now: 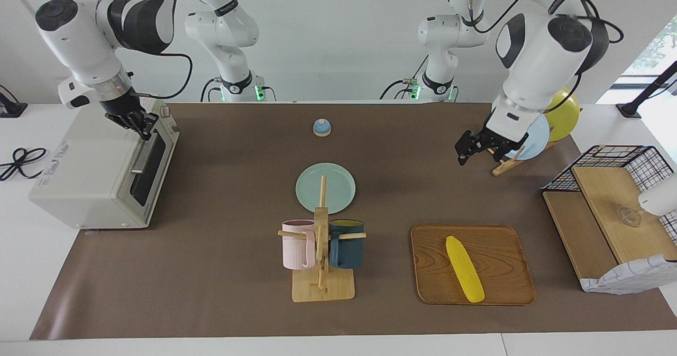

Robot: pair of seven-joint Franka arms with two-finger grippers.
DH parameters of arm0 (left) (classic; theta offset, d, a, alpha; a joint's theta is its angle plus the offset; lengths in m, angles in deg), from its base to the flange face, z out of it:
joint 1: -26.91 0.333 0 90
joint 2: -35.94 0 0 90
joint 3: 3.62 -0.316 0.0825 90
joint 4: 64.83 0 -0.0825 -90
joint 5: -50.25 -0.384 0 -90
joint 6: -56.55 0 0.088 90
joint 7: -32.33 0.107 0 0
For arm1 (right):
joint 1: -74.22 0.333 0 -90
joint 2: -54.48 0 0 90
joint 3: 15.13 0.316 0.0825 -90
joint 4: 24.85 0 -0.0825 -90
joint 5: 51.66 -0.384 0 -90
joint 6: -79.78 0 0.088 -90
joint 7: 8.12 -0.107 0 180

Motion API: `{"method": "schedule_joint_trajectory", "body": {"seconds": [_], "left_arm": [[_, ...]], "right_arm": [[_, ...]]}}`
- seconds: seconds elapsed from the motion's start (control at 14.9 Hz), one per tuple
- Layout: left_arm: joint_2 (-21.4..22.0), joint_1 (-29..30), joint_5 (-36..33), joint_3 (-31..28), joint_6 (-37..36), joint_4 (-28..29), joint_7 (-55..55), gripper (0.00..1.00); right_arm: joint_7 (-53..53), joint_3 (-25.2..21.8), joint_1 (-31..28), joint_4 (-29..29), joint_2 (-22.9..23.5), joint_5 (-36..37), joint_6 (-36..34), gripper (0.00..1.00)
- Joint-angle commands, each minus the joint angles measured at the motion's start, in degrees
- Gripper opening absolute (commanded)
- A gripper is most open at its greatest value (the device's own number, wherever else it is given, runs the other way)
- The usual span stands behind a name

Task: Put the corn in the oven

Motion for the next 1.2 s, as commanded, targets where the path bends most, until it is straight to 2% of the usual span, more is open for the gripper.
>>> {"method": "schedule_joint_trajectory", "body": {"seconds": [0.0,0.2,0.33,0.74,1.14], "left_arm": [[-13.7,-0.1,0.5,-0.2,-0.4,-14.7,0.9,1.0],[-24.8,-2.3,-2.2,-0.3,4.0,-23.2,0.9,1.0],[-29.2,-2.6,-4.0,-0.3,8.5,-24.8,0.9,1.0],[-32.8,-2.5,-6.1,-1.6,15.3,-24.9,1.1,1.0],[-35.5,-2.6,-6.2,-2.2,16.9,-25.6,1.0,1.0]], "right_arm": [[-1.1,0.3,-0.5,2.6,-0.9,1.1,2.2,0.0],[-0.9,0.3,-0.4,2.8,0.0,1.5,2.3,0.0],[0.0,0.3,-0.5,2.8,0.1,3.2,2.3,0.0],[2.3,0.4,-1.5,3.3,0.7,3.2,4.0,0.0],[2.3,0.4,-1.5,5.1,1.3,3.2,6.1,0.0]]}}
